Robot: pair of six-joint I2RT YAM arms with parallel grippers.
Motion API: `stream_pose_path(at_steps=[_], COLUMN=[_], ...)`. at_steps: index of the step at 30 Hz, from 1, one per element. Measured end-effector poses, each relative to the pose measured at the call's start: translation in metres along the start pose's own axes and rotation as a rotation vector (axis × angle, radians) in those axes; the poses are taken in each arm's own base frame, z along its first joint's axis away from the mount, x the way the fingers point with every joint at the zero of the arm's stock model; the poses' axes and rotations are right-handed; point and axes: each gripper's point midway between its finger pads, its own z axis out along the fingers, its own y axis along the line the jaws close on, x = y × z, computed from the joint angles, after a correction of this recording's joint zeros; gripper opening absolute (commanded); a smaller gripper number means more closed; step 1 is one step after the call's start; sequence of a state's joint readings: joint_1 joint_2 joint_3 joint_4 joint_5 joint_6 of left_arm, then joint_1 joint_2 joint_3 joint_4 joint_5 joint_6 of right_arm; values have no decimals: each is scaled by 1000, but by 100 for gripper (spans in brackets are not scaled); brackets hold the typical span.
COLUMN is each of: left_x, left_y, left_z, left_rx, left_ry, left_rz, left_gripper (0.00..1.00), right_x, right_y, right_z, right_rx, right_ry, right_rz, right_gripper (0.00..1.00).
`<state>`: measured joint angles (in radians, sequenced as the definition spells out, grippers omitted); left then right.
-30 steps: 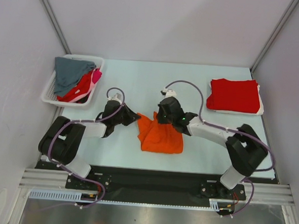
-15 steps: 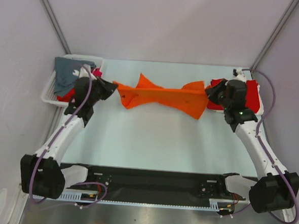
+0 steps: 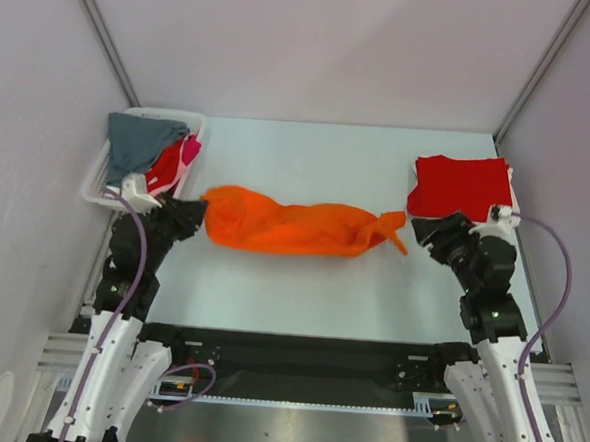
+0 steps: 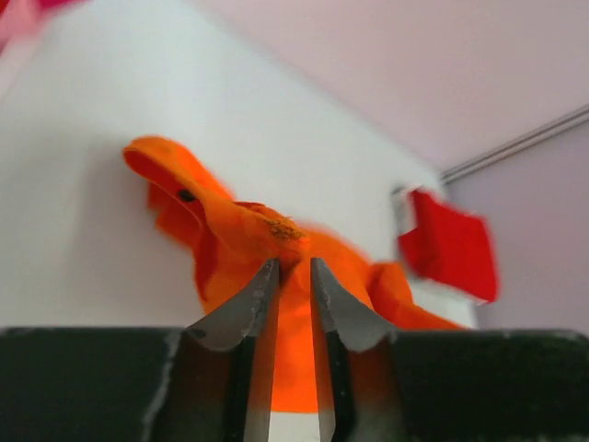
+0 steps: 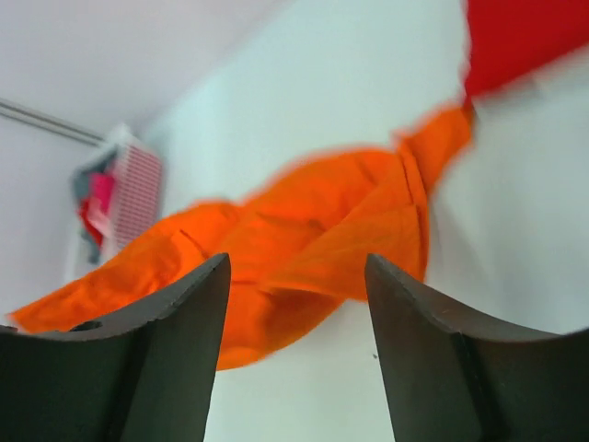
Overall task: Fold and stack the t-shirts
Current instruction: Flatten the tshirt out
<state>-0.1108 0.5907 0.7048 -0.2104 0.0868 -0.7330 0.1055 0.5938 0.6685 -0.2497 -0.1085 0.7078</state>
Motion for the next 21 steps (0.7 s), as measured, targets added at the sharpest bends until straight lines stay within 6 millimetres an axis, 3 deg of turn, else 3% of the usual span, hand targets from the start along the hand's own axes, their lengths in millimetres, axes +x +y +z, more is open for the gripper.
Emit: stream_pose_path(at_steps=[2,4,5,6,7,11,17,21], left_x=[43,69,75,76,75,72,101,107], left_y=[42,67,73,76,75,78,101,102], left_z=[-6,-14,-18,-21,-21,-17,8,20], left_rx=[-96,-165,-182,-191,-188,-205,-283,-275], left_ry=[90,155,170,171,164,153,291,314], left_rz=[1,7,14,22,30,39,27,31], left_gripper=[27,42,50,66,70,72,72,73], right_x=[40,57,62,63,64,80,133,135], right_y=[-39,-55,-59,-60,-60,-58,-60,-54], right_z=[-4,-7,-6,-4,0,22,56,86], right_rx=[89,139,155,162,168,187,273,314], right_ry=[80,131,150,165,179,276,467,471], right_rz=[20,25,21,16,11,-29,-173,-251], right_gripper=[66,65,65,65,65,64,58,59])
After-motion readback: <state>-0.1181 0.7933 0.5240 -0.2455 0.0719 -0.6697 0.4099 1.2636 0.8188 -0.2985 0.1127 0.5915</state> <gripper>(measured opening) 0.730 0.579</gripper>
